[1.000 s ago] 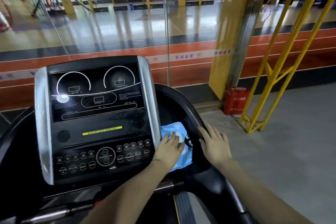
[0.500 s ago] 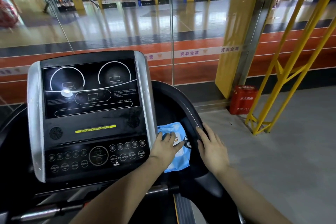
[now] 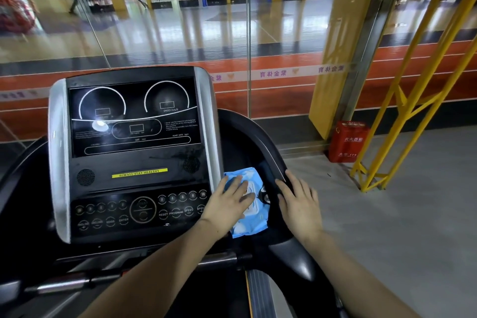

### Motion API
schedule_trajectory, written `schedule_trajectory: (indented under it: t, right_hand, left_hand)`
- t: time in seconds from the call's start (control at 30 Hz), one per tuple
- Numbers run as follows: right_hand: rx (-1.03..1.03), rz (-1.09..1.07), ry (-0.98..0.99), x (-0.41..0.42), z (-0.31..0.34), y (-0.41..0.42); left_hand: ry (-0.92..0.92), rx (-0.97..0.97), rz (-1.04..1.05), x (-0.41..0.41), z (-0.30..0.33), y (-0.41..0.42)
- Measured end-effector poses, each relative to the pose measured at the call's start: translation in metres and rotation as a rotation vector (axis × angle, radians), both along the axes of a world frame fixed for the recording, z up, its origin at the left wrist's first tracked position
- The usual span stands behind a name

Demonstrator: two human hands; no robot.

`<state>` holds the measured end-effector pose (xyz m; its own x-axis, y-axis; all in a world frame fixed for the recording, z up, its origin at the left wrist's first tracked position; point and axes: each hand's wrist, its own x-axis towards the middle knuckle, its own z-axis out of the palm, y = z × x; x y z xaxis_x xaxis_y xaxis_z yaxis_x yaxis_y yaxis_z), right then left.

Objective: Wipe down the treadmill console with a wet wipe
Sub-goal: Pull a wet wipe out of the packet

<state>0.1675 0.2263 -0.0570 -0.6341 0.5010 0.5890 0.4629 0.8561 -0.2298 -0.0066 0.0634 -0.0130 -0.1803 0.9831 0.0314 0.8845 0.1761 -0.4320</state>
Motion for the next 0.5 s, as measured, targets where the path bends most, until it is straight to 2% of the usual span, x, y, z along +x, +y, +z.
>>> schedule_trajectory:
  t: [0.1,0.2,0.37,0.5]
  right_hand:
    - [0.09,0.182,0.026,-0.01,0.001,-0.011]
    - [0.017,0.326,-0.022,-0.031,-0.001,-0.027]
    - [-0.283,0.29,-0.097,-0.066,-0.005,-0.027]
    - [-0.336,0.264,-0.151,-0.082,-0.004,-0.019]
  left_hand:
    - [0.014,-0.008,-0.002,-0.005,-0.001,-0.025]
    - [0.033,-0.016,0.033,-0.007,-0.001,-0.044]
    - [0.071,-0.081,0.04,-0.001,0.009,-0.058]
    - [0.051,-0.116,0.075,0.003,0.013,-0.059]
